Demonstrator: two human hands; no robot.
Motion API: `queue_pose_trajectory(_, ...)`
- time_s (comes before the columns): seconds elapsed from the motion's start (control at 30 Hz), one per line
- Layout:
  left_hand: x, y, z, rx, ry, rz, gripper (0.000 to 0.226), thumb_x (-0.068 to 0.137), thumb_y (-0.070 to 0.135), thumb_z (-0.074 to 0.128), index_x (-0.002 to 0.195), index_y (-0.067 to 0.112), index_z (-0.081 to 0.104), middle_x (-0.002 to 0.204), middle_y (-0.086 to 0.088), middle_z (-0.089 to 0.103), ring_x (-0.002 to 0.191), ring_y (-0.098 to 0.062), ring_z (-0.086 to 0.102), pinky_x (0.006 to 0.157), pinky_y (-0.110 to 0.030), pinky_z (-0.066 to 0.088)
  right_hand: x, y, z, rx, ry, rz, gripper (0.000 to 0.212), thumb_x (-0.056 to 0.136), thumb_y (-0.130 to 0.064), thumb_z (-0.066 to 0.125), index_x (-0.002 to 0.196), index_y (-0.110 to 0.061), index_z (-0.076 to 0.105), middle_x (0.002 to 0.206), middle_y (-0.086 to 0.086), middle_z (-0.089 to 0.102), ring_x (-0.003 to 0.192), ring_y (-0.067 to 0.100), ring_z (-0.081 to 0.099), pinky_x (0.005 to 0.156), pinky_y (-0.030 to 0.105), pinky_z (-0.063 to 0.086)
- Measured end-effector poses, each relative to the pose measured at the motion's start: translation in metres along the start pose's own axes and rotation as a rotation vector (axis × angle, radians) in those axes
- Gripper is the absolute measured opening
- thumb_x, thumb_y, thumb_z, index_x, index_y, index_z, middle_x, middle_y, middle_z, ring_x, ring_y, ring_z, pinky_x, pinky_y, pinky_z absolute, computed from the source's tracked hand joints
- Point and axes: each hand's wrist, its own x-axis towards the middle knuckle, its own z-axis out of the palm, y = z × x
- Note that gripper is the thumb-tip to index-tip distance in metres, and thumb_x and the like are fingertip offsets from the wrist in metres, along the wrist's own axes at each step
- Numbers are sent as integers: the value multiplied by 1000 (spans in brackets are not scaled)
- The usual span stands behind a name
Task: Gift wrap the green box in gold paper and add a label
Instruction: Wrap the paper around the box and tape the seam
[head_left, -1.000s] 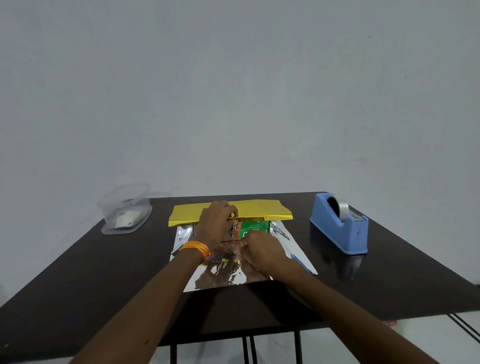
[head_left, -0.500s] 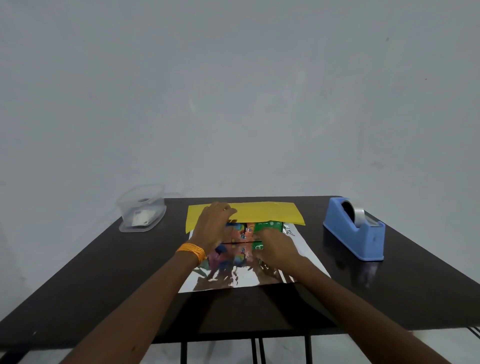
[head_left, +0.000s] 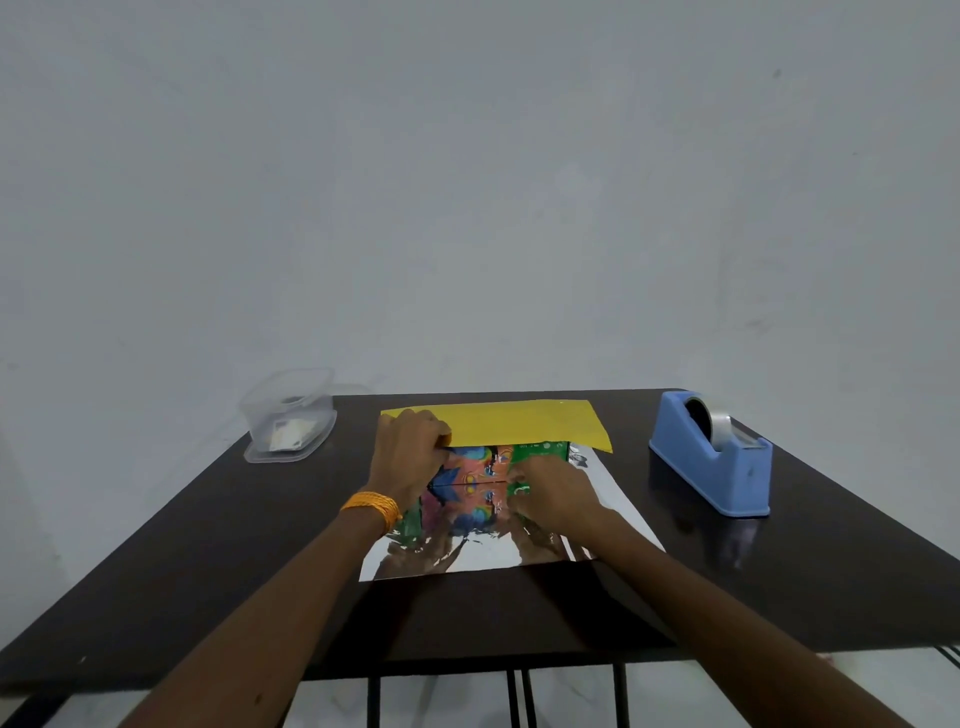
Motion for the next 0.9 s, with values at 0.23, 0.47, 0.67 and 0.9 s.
queue_pose_trajectory(0.23, -2, 4, -2, 52, 12, 15, 16, 85, 42, 66, 91, 27, 70, 95, 8, 63, 95, -19, 57, 84, -38, 31, 1, 1, 0, 23, 20, -2, 25, 88, -27, 67, 110, -17, 72, 110, 2, 71, 99, 22, 65, 77, 31, 49)
queue_pose_trajectory(0.47, -4, 4, -3, -2, 9, 6, 23, 83, 46, 68, 96, 26, 70, 107, 7, 64, 104, -19, 54, 87, -38, 33, 6, 3, 0, 59, 39, 44, 25, 81, -19, 70, 106, -15, 68, 106, 2, 70, 99, 22, 65, 78, 31, 53)
queue_pose_trajectory(0.67, -4, 5, -2, 25, 12, 21, 23, 86, 44, 66, 101, 27, 70, 115, 8, 64, 108, -18, 54, 87, -37, 32, 8, 6, 6, 18, 47, 43, 28, 85, -22, 69, 113, -17, 66, 112, 2, 69, 102, 22, 64, 84, 33, 53)
queue_pose_trajectory(0.9, -5, 4, 2, 6, 20, 23, 25, 87, 41, 66, 107, 26, 69, 118, 7, 63, 109, -19, 53, 88, -37, 32, 10, 8, 7, 18, 18, 43, 27, 86, -21, 68, 113, -17, 65, 113, 1, 69, 103, 20, 63, 84, 32, 52)
